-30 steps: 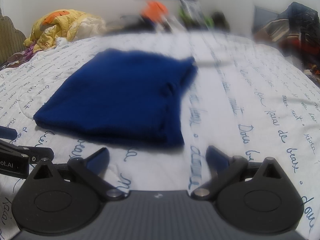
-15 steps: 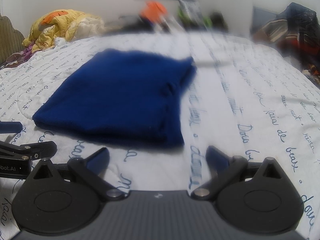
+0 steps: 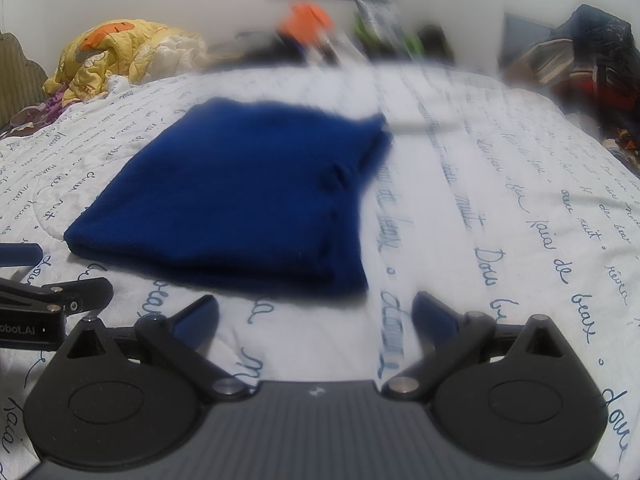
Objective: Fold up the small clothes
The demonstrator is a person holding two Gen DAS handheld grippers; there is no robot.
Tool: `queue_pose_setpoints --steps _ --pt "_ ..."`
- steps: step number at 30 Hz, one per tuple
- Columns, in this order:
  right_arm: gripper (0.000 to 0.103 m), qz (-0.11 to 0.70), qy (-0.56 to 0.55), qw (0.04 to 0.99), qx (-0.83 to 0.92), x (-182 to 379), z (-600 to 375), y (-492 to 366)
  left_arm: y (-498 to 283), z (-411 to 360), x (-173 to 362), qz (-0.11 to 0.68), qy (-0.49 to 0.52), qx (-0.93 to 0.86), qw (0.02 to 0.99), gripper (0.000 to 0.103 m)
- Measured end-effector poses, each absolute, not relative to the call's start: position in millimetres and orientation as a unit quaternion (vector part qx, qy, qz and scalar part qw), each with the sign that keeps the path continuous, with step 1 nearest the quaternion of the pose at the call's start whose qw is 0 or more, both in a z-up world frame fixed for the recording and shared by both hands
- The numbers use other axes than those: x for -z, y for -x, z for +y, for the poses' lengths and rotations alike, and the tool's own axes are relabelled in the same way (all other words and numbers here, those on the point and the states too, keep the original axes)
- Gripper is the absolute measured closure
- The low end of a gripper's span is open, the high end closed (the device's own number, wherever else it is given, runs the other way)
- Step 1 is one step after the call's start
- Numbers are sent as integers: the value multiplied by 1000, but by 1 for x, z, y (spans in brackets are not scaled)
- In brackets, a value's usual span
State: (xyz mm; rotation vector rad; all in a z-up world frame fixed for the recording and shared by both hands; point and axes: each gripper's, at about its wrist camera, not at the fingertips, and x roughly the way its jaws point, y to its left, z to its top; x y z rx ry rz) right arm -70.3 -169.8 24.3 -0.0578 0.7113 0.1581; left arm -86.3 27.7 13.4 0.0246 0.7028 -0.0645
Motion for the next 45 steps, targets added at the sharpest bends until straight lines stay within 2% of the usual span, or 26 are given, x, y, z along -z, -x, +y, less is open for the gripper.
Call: queue_pose_setpoints --steps 45 --pt "0 347 28 935 -74 -24 -165 71 90 34 -12 342 -9 34 939 0"
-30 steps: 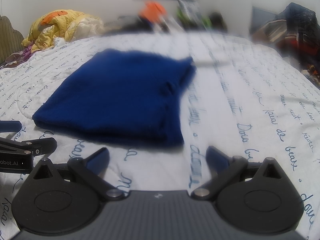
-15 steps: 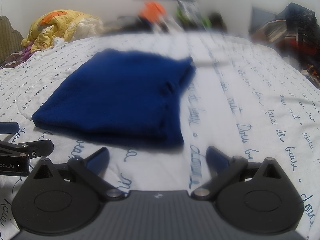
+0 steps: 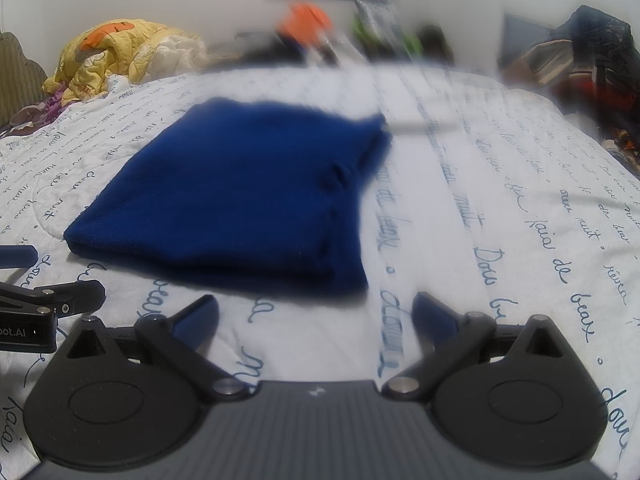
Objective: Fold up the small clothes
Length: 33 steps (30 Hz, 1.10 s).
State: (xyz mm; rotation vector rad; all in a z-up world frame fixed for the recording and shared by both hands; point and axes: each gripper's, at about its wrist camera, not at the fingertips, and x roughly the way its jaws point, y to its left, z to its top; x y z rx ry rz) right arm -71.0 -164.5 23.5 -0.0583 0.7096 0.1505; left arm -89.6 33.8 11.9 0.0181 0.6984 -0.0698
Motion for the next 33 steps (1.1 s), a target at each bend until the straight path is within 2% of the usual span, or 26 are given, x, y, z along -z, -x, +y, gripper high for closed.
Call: queue_pose_setpoints --steps 33 --pt "0 347 29 935 -74 -23 -165 71 92 36 -12 343 -10 31 939 0"
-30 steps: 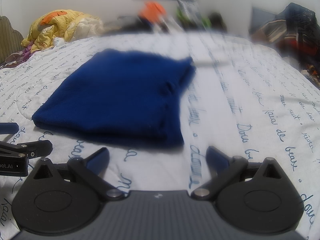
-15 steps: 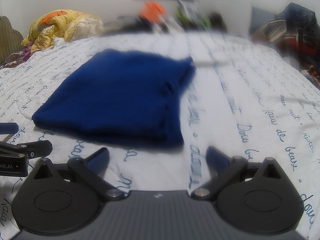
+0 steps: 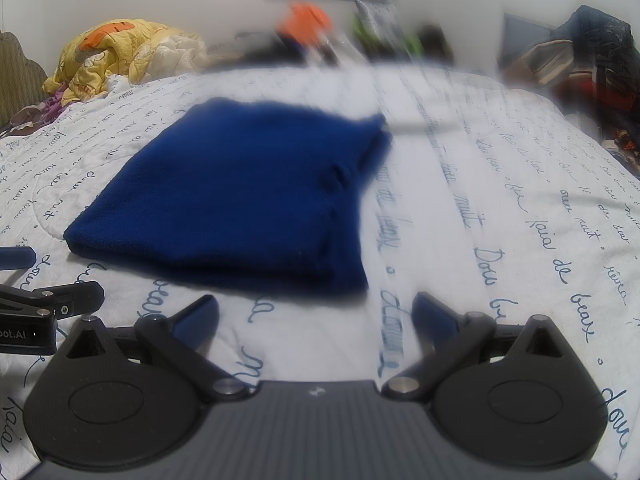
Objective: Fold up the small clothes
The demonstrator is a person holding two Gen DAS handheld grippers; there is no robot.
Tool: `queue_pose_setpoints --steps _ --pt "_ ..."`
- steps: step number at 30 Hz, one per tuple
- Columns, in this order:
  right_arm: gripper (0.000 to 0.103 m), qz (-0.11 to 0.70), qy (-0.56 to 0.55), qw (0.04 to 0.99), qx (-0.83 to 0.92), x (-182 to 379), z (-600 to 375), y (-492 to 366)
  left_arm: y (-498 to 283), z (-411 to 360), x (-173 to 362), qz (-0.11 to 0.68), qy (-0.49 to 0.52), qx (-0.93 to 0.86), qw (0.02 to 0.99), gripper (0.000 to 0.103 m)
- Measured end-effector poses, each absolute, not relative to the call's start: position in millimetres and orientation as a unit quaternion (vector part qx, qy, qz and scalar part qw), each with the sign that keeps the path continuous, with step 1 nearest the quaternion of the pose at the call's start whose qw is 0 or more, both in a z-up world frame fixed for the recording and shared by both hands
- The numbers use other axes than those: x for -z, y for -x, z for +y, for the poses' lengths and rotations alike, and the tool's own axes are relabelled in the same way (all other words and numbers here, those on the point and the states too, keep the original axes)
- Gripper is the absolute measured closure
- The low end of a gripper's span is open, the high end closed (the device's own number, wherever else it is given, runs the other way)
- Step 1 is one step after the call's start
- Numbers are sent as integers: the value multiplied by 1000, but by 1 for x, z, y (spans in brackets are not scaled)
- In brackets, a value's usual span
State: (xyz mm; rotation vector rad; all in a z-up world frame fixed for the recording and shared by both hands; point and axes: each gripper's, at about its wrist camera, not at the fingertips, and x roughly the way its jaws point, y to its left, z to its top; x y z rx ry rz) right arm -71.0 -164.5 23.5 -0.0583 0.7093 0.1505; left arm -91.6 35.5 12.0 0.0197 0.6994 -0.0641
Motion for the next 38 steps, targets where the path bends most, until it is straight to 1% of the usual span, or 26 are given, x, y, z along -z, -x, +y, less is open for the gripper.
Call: queue_pose_setpoints --steps 12,19,31,35,38 --pt "0 348 28 934 -73 -24 -164 71 96 31 -13 348 -7 15 937 0" --pt "0 354 20 934 -53 -23 -160 74 91 29 -19 375 -2 9 927 0" --pt "0 381 14 923 -50 -29 -158 73 95 20 -24 388 0 18 922 0" --pt "0 385 12 921 -59 -31 -157 74 105 15 -34 370 4 11 929 1" --pt "0 387 -14 920 -62 -36 -162 74 108 17 -42 369 15 18 929 0"
